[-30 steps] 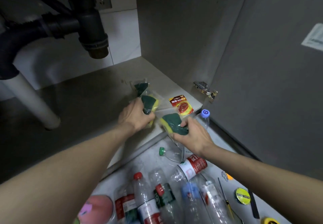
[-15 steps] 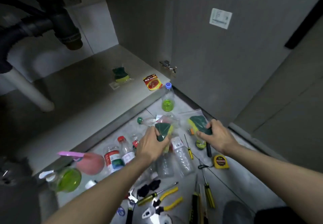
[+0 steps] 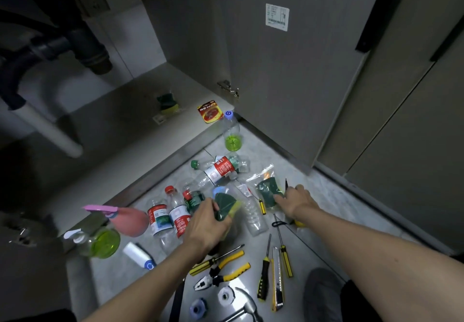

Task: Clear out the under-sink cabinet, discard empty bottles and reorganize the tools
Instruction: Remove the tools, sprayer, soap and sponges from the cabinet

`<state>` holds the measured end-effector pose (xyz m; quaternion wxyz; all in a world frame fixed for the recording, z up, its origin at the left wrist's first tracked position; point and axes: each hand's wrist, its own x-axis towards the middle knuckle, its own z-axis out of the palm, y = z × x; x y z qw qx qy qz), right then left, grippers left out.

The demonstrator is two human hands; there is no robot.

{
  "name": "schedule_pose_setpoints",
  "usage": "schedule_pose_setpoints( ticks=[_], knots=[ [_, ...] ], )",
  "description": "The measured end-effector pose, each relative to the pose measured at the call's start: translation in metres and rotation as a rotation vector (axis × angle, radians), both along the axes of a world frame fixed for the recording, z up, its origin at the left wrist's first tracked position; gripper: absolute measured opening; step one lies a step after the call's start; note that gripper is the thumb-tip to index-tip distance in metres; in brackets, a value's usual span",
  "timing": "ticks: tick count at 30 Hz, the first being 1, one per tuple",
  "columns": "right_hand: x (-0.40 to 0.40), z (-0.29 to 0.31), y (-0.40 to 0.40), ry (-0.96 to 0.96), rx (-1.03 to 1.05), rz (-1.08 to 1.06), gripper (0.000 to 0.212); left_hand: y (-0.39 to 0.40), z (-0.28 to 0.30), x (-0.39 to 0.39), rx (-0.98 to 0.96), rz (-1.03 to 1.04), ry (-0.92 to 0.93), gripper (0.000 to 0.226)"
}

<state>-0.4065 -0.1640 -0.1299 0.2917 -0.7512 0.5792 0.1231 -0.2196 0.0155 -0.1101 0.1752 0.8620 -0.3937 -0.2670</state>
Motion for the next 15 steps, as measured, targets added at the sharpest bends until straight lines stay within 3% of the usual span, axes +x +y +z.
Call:
schedule_pose_setpoints(
  ticks=[10, 15],
  knots=[
    [-0.029, -0.028, -0.023, 0.053, -0.042, -0.05, 0.05, -0.119, -0.009, -0.011, -0.046, -0.123, -0.035, 0.035],
    [-0.019, -0.026, -0.03, -0.033, -0.124, 0.038, 0.035, -0.152, -0.028, -0.013, 0.144, -0.211, -0.028, 0.037]
  ],
)
